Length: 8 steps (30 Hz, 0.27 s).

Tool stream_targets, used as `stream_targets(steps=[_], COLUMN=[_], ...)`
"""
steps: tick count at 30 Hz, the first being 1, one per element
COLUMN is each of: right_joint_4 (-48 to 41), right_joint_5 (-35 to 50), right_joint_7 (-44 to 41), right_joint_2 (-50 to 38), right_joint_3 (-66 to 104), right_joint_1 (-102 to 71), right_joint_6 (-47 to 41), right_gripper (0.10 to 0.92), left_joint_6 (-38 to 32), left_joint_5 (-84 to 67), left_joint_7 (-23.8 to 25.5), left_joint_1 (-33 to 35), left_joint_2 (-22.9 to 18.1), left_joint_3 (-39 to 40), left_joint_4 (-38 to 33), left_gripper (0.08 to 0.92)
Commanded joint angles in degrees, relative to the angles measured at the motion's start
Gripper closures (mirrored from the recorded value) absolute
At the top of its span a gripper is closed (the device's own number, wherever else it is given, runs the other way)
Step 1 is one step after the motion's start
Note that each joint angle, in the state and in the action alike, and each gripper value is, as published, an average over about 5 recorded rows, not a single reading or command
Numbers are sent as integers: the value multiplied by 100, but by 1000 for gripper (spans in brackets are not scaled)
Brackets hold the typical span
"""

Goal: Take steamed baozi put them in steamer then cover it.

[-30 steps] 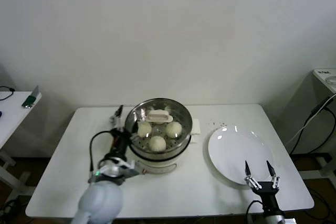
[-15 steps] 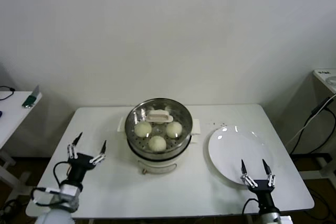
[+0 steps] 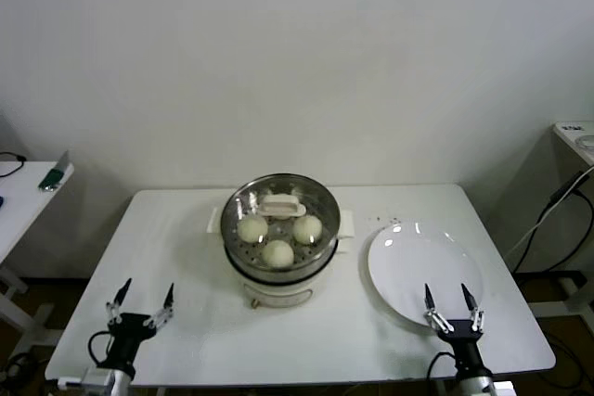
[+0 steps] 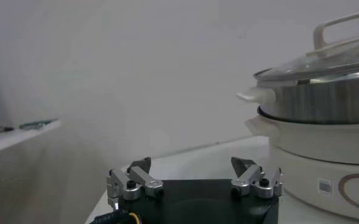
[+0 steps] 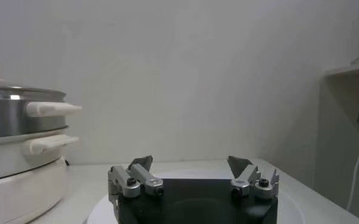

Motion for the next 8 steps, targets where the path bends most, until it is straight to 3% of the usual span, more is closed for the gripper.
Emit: stream_targets(steps=[1,8], right_joint_4=[-25,-1], right_joint_5=[54,71], right_joint_7=[-5,-1], right_joint_2=[-2,-5], right_joint_3=[-19,-15], right_joint_1=[13,-8], right_joint_6=[14,25], right_gripper=[203,203], left_joint_6=[-366,-392], left_joint_5=[-523,-511], left_joint_7=[38,73], left_joint_1=[246,266], left_joint_2=[-119,-149], left_joint_3=[-89,-86], left_joint_4=[177,135], left_gripper=[177,177])
